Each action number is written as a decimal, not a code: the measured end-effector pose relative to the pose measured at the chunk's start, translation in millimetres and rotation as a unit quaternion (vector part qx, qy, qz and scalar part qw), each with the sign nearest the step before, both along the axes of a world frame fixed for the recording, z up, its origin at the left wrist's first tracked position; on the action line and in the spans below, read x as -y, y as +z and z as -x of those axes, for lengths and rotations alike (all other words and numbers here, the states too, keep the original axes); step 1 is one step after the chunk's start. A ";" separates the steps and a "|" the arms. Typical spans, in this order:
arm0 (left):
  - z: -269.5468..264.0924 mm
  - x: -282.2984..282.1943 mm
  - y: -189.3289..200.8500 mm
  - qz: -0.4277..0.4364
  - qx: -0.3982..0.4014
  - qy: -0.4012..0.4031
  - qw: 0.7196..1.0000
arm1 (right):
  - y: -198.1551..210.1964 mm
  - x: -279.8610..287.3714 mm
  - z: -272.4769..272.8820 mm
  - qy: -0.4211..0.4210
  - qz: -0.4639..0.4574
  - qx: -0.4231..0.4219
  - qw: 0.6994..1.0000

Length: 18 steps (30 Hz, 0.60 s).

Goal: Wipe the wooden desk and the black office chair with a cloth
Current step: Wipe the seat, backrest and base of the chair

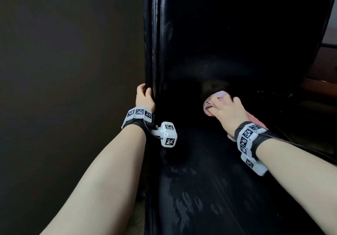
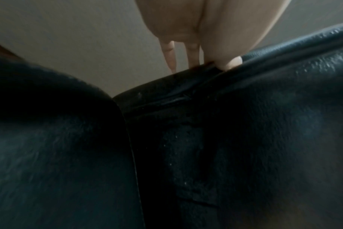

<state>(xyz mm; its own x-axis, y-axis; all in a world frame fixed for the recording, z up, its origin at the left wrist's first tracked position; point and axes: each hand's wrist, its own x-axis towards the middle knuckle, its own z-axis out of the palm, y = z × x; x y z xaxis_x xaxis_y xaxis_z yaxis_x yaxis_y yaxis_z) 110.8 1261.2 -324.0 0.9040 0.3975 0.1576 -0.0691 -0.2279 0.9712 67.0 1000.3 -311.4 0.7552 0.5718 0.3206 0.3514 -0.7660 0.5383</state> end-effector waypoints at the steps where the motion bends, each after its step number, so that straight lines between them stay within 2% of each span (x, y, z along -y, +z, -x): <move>1: 1.2 1.5 1.0 0.004 -0.004 0.005 1.000 | -3.1 0.4 0.6 0.002 -0.017 -0.017 1.000; 3: 2.8 5.2 2.5 0.013 -0.007 0.020 1.000 | -8.4 -3.0 0.8 0.043 -0.054 -0.025 0.997; 5: 3.8 8.2 3.3 0.020 -0.009 0.031 0.999 | -8.5 -14.7 2.9 0.118 -0.082 0.013 0.990; 7: 3.7 8.7 4.1 0.017 -0.014 0.032 0.999 | -2.8 -33.4 4.6 0.211 -0.082 0.058 0.972; 9: 3.2 7.2 5.7 0.007 -0.015 0.036 0.999 | 11.6 -51.4 4.4 0.247 -0.051 0.064 0.966; 14: 5.2 6.7 9.3 -0.006 -0.036 0.053 0.998 | 38.1 -47.0 4.4 0.166 0.035 0.042 0.985; 16: 5.0 8.6 10.8 0.003 -0.045 0.057 0.997 | 33.6 -24.0 2.1 0.114 0.036 0.019 0.993; 18: 5.7 11.8 13.8 0.008 -0.051 0.059 0.997 | 27.3 2.5 -0.1 0.028 0.011 -0.020 0.999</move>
